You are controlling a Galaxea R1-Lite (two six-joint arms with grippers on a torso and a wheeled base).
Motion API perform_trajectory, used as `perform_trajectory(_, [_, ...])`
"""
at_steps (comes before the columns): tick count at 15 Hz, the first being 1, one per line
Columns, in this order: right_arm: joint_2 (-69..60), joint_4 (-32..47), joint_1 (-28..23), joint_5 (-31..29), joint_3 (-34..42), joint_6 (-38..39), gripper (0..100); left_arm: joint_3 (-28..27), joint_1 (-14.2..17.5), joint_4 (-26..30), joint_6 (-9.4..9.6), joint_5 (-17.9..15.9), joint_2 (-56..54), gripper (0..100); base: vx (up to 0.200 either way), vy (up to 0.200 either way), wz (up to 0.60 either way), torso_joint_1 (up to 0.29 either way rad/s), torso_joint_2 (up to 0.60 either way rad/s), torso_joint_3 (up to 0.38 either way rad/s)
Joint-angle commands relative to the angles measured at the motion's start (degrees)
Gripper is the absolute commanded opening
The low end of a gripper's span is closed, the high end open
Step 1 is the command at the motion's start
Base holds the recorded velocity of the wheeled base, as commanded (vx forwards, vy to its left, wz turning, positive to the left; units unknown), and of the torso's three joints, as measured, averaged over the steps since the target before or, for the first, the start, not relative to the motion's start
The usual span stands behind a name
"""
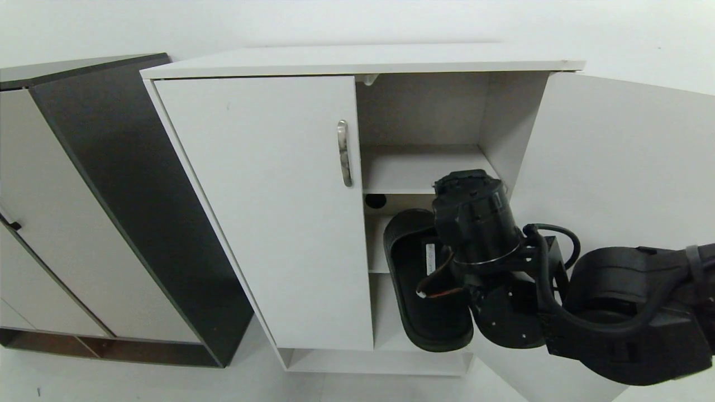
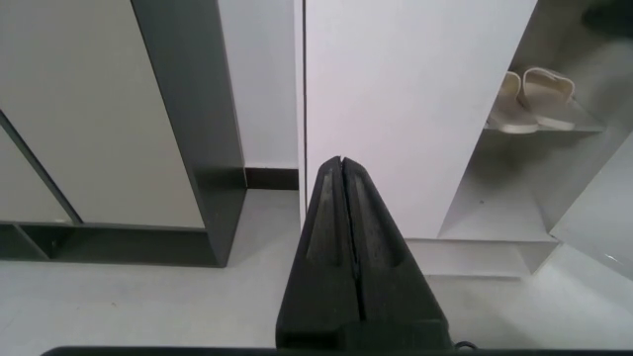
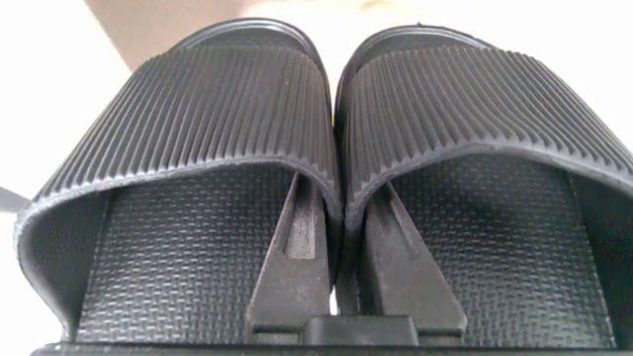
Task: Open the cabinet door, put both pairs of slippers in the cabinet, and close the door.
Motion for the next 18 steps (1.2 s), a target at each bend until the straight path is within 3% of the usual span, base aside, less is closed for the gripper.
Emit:
perform_trajectory(1, [-0.2, 0.0, 0.1, -0.4, -2.9, -1.5, 0, 0.0, 0.0, 0.0, -0.04, 0.0, 0.1, 0, 0.000, 0.000, 0.00, 0.000, 0.00, 0.000])
perform_trajectory(12, [-1.3, -2.8, 0.0, -0.4, -2.9, -3.0, 0, 0.0, 0.0, 0.0, -0.12, 0.0, 0.1, 0, 0.000, 0.000, 0.00, 0.000, 0.00, 0.000])
perform_trajectory(18, [-1.3, -2.8, -0.1, -0.4, -3.1, -3.1, 0, 0.0, 0.0, 0.0, -0.04, 0.0, 0.1, 0, 0.200, 0.000, 0.00, -0.002, 0.00, 0.005])
